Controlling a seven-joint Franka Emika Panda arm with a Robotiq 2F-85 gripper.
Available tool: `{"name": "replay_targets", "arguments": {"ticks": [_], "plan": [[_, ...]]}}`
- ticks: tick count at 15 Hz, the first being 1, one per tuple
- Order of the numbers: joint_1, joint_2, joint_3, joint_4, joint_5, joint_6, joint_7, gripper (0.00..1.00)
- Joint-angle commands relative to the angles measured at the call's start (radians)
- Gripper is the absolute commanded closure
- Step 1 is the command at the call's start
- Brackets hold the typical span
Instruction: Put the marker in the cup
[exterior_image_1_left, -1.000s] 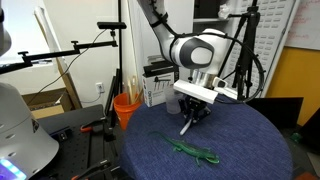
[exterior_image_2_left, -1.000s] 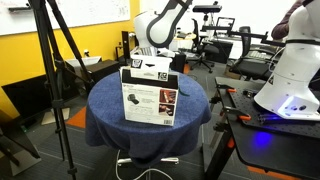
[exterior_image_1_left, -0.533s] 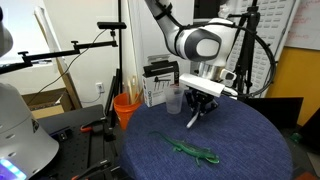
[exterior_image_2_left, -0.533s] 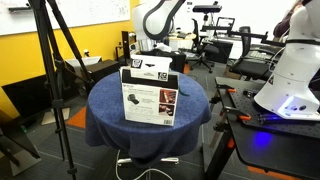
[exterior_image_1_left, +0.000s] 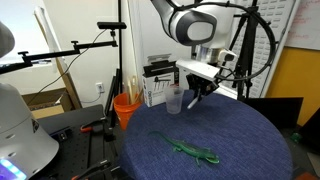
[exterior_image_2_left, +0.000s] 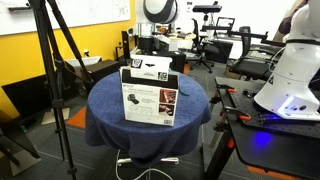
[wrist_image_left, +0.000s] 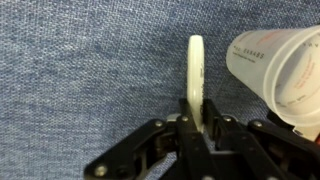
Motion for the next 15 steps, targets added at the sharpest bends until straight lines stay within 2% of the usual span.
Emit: {"name": "replay_targets", "arguments": {"ticks": [1,8,15], "plan": [[-0.013,-0.117,0.049,-0.124,0.078,0.124,-0.022,0.95],[-0.011,-0.257,0.154,-0.303,0.198,0.446,-0.045,0.95],[-0.029,-0.320,0.259,-0.415,0.333,0.576,-0.067,0.95]]}}
